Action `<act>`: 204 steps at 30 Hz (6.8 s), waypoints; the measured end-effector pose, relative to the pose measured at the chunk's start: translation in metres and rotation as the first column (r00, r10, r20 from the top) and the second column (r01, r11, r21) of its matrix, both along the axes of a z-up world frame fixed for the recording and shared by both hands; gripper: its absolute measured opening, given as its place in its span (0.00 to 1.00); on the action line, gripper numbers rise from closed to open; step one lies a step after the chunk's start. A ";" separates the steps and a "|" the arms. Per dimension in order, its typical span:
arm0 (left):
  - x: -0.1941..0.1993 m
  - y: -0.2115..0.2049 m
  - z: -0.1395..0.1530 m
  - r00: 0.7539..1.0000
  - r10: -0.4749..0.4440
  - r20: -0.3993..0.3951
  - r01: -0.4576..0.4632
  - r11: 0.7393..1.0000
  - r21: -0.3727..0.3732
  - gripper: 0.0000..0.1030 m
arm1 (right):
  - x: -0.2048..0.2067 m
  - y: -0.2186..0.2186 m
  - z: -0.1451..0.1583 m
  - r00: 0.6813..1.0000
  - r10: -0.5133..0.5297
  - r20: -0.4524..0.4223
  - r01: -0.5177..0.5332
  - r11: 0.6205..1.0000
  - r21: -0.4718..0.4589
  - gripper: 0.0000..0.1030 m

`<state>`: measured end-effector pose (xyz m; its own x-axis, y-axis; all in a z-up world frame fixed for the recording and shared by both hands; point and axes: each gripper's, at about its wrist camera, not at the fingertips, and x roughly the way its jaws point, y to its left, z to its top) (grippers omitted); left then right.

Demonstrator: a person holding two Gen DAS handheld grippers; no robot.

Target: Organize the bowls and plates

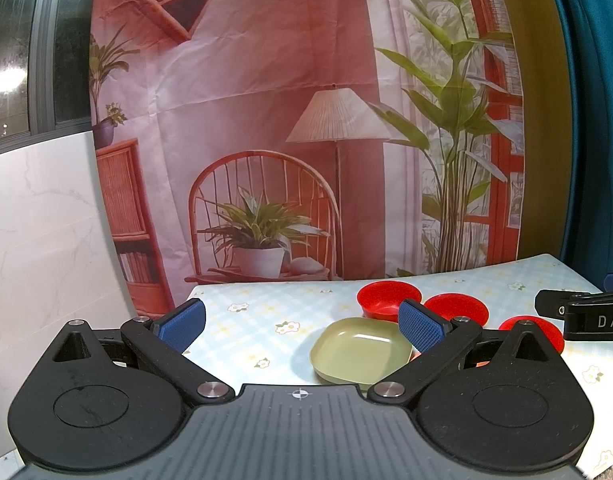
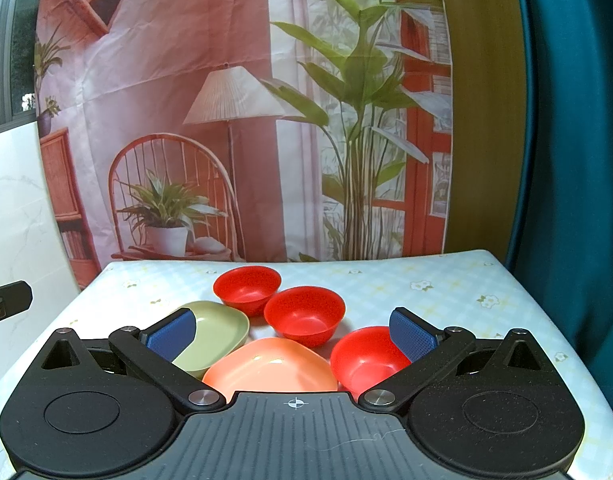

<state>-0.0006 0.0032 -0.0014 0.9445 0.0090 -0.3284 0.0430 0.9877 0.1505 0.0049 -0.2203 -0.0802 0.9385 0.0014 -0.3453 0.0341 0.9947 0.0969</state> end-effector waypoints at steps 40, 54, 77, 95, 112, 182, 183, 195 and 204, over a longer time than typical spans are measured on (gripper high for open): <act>0.001 -0.001 0.000 1.000 0.001 -0.002 -0.001 1.000 0.001 1.00 | 0.000 0.000 0.000 1.000 0.001 -0.003 -0.001 1.000 0.000 1.00; 0.001 -0.001 0.001 1.000 0.001 -0.003 -0.001 1.000 0.001 1.00 | 0.001 0.001 0.000 1.000 0.001 -0.003 -0.001 1.000 0.001 1.00; 0.037 0.021 -0.021 0.992 0.082 -0.092 -0.081 0.997 0.018 1.00 | 0.035 0.005 -0.011 0.989 0.145 0.026 -0.146 0.989 0.023 1.00; 0.075 0.046 -0.103 0.949 -0.003 -0.315 -0.033 0.994 -0.108 0.95 | 0.068 0.039 -0.089 0.935 0.235 -0.266 -0.238 0.971 0.021 0.93; 0.078 0.042 -0.130 0.902 -0.047 -0.429 -0.006 0.992 -0.122 0.48 | 0.068 0.033 -0.105 0.898 0.269 -0.348 -0.259 0.963 0.077 0.56; 0.100 0.045 -0.121 0.892 -0.159 -0.422 0.091 0.980 -0.178 0.20 | 0.083 0.036 -0.106 0.863 0.404 -0.305 -0.351 0.912 0.213 0.14; 0.105 0.042 -0.118 0.892 -0.171 -0.419 0.102 0.978 -0.182 0.20 | 0.084 0.034 -0.105 0.877 0.390 -0.282 -0.342 0.917 0.203 0.14; 0.134 -0.009 -0.107 0.875 -0.264 -0.406 0.203 0.961 -0.188 0.21 | 0.091 -0.020 -0.102 0.938 0.262 -0.227 -0.205 0.948 0.244 0.14; 0.147 -0.023 -0.117 0.852 -0.285 -0.440 0.220 0.956 -0.194 0.21 | 0.096 -0.042 -0.108 0.950 0.226 -0.216 -0.162 0.946 0.279 0.15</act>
